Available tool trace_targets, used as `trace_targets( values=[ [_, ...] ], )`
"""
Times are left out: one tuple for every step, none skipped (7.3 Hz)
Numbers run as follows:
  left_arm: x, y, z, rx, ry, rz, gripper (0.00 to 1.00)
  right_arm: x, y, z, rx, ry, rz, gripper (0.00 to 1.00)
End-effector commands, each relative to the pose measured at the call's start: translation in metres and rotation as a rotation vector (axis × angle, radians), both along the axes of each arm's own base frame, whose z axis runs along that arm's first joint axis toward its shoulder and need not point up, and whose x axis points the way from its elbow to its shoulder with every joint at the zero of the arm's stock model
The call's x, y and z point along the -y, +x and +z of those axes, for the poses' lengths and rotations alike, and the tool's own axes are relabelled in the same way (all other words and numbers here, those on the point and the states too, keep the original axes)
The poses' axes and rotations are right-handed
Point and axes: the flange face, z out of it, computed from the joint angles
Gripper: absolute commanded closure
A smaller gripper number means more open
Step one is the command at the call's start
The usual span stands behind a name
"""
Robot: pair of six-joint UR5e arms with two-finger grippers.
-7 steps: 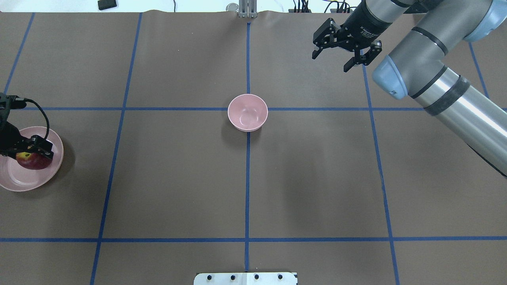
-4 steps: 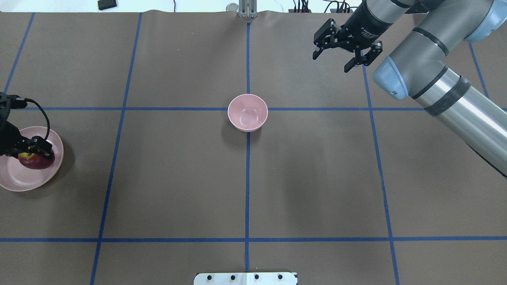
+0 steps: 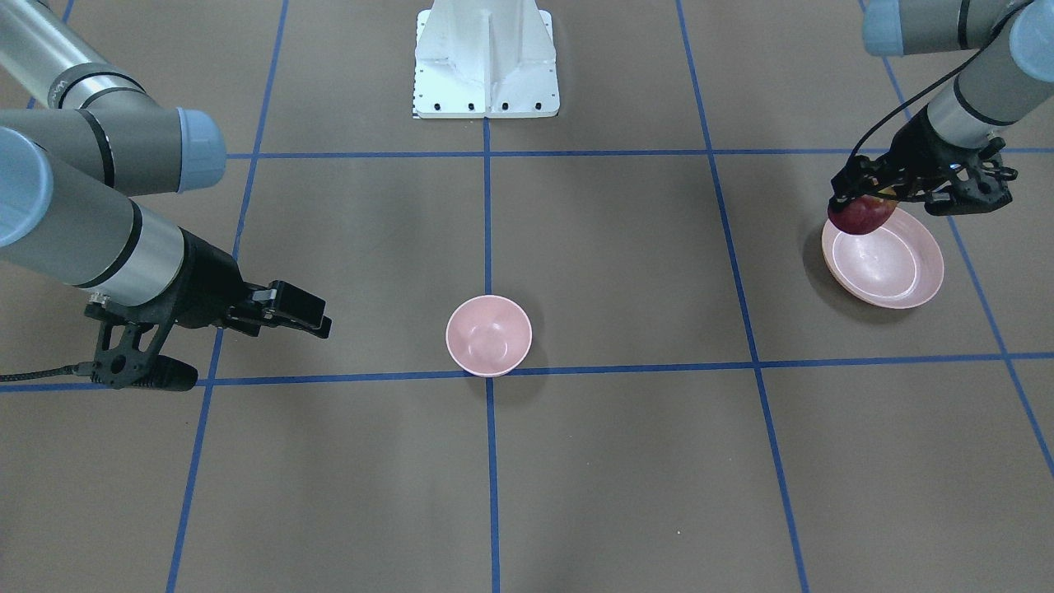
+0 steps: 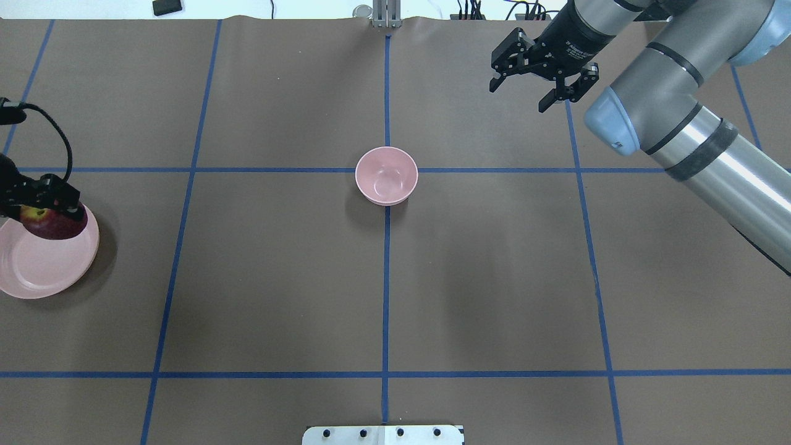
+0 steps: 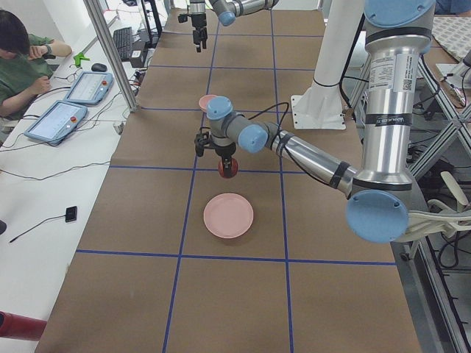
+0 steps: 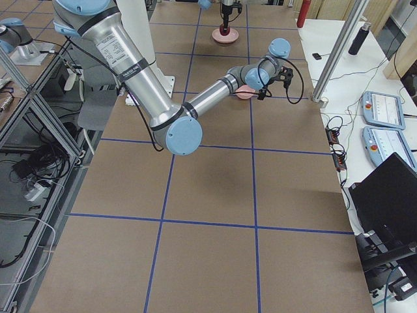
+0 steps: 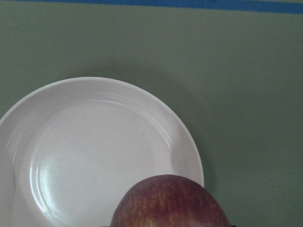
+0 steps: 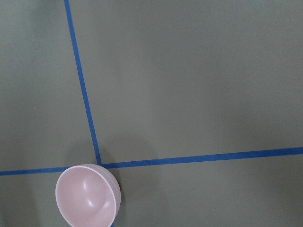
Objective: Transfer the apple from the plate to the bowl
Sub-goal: 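Lift the red apple with the left gripper and carry it over the bowl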
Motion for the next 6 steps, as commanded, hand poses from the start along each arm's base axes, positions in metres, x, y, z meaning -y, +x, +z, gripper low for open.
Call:
trace_targets(
  values=[
    [0.036,0.052,-0.131,-0.070,-0.040,-0.081,1.00,-0.003,0.023,0.020,-0.008,0.025,0.006,0.00],
    [0.042,0.105,-0.171,-0.088,-0.093,-0.098,1.00,0.000,0.047,0.050,-0.031,0.062,0.003,0.00],
    [0.051,0.151,-0.206,-0.080,-0.102,-0.141,1.00,0.002,0.071,0.083,-0.054,0.112,-0.015,0.00],
    [0.055,0.196,-0.241,-0.094,-0.150,-0.150,1.00,-0.001,0.093,0.119,-0.078,0.149,-0.036,0.00],
    [0.066,0.218,-0.258,-0.104,-0.158,-0.152,1.00,-0.002,0.113,0.142,-0.099,0.188,-0.053,0.00],
    [0.071,0.236,-0.255,-0.118,-0.157,-0.148,1.00,-0.002,0.130,0.163,-0.138,0.225,-0.084,0.00]
  ],
)
